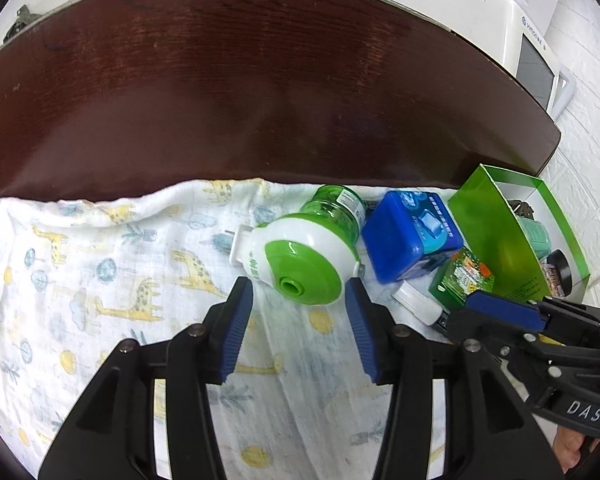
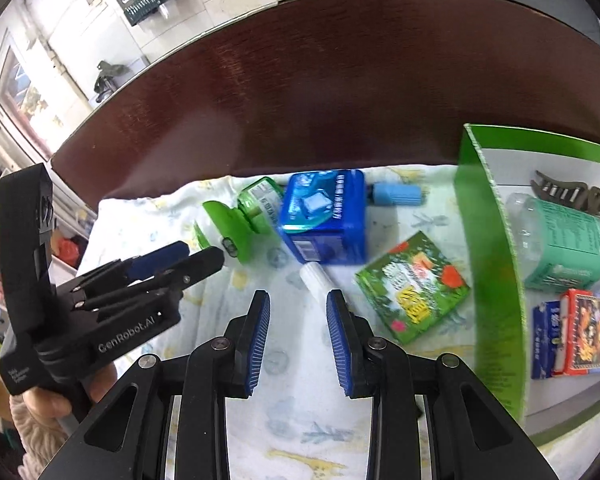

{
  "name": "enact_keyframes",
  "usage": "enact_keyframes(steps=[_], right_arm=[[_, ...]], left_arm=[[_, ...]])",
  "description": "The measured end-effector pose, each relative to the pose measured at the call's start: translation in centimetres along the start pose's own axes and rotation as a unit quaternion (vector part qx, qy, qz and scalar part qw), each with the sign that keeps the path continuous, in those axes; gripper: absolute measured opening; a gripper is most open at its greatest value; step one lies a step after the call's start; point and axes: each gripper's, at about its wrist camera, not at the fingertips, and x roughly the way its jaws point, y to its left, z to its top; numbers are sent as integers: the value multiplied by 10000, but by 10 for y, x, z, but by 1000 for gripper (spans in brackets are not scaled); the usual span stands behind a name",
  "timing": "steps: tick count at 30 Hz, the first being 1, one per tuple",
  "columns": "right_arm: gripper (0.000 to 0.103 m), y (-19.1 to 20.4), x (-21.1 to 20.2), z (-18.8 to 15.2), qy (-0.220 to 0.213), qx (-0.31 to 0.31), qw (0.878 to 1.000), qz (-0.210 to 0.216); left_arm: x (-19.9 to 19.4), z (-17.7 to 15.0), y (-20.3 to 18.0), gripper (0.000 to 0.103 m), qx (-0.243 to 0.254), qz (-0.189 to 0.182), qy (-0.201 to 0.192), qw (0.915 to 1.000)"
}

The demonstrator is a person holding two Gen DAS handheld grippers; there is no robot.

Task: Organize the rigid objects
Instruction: 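Move the right gripper to the green-capped repellent bottle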

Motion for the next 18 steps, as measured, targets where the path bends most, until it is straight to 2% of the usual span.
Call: enact_keyframes(steps=[2,4,6,8,9,11,16,18], right_arm=[[31,5,4,1,46,-54,10000,24],[31,7,8,2,71,-85,9999,38],[31,6,12,4,90,-34,10000,17],[31,4,13,6,82,36,10000,32],[31,3,13,7,70,58,10000,22],[31,0,13,8,28,91,9999,-69],[31,-5,10,10,-7,114,9999,-91],[31,-4,9,12,-43,97,9999,-77]], left_arm=[[-1,2,4,47,-83,47,-31,9999],[-3,6,10,47,-338,-257,-10,9991],[-5,9,4,47,-309,-473,13,9984],[-2,12,-10,47,-33,-261,-7,9997],[2,13,-15,51,76,-18,-12,10000],[10,17,-17,53,86,174,35,9998],[21,23,3,55,-233,108,190,9995],[19,21,16,55,-298,219,217,9991]])
